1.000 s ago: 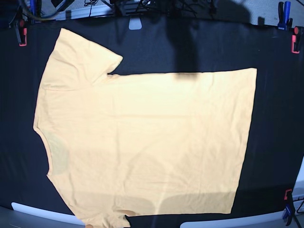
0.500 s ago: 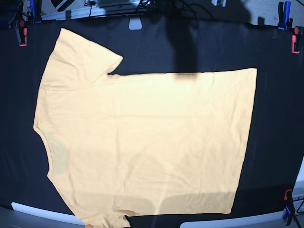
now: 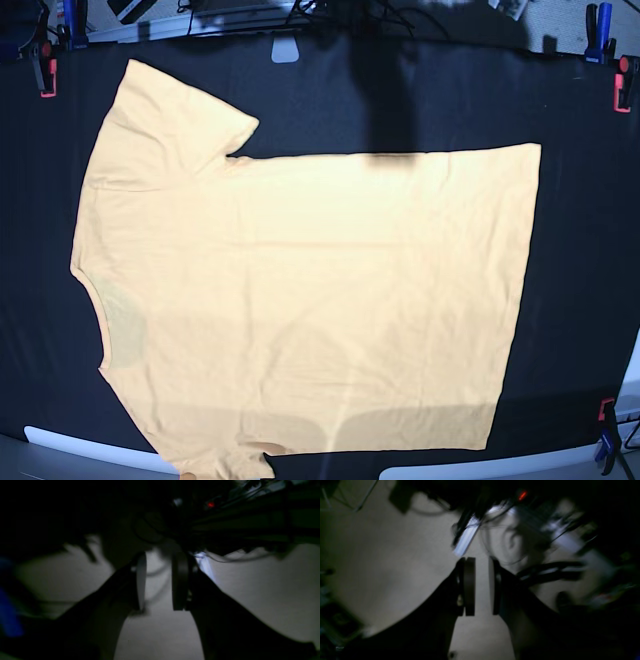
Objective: Layout the t-shirt on the table in an organized manner, then fold the t-shirt properly
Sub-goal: 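Move both grippers down to the shirt's shoulder corners and grasp them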
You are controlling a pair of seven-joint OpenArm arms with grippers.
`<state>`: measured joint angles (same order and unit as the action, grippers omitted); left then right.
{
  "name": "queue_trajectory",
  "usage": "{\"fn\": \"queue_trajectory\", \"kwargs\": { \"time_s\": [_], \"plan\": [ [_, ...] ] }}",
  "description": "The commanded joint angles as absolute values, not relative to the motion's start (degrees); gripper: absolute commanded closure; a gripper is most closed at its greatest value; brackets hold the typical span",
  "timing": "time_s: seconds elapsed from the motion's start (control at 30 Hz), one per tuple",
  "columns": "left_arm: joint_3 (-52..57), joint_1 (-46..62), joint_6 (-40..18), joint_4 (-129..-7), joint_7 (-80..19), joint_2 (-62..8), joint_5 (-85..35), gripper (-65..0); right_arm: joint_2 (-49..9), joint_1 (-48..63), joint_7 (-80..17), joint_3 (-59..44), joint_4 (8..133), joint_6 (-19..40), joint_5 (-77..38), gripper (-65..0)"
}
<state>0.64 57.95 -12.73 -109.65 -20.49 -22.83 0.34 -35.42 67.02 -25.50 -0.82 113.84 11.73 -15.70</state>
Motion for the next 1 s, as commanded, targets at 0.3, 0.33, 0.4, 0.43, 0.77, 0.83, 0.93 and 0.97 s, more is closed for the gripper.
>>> {"fn": "queue_trajectory", "kwargs": {
  "time_s": [0.3, 0.33, 0.4, 0.43, 0.77, 0.83, 0.93, 0.97],
  "plan": [
    [0.69, 56.21, -13.06, -124.64, -20.71, -33.87, 15.42, -16.3, -38.65, 68.4, -26.44, -18.61, 130.67, 12.25, -15.09, -9.3],
    [0.69, 55.22, -13.08, -124.49, -20.12, -34.81, 16.91, -17.0, -39.29, 68.4, -26.39, -19.86, 131.39, 12.25, -14.94, -9.3],
    [0.69, 53.1, -13.72, -123.48, -18.31, -36.62, 20.67, -20.9, -40.66, 68.36, -26.15, -22.06, 132.33, 12.25, -14.96, -9.4],
    [0.69, 51.94, -14.41, -122.69, -17.41, -37.56, 22.59, -23.1, -41.19, 68.25, -26.17, -22.85, 132.55, 12.27, -14.92, -9.4],
    [0.23, 39.48, -17.26, -112.95, -10.61, -41.34, 24.56, -27.1, -41.74, 62.41, -26.17, -23.57, 132.6, 14.74, -8.93, -25.7],
    [-1.43, 36.91, -17.39, -111.26, -10.37, -41.32, 24.6, -27.1, -41.76, 61.34, -26.17, -23.57, 132.6, 14.74, -8.93, -25.7],
    [-5.74, 32.86, -17.37, -108.33, -10.72, -41.3, 24.67, -27.1, -41.76, 59.75, -26.2, -23.57, 132.6, 14.74, -8.93, -25.7],
    [-7.16, 31.42, -17.37, -107.15, -11.09, -41.3, 24.64, -27.1, -41.76, 59.33, -26.2, -23.57, 132.6, 14.74, -8.93, -25.7]
  ]
}}
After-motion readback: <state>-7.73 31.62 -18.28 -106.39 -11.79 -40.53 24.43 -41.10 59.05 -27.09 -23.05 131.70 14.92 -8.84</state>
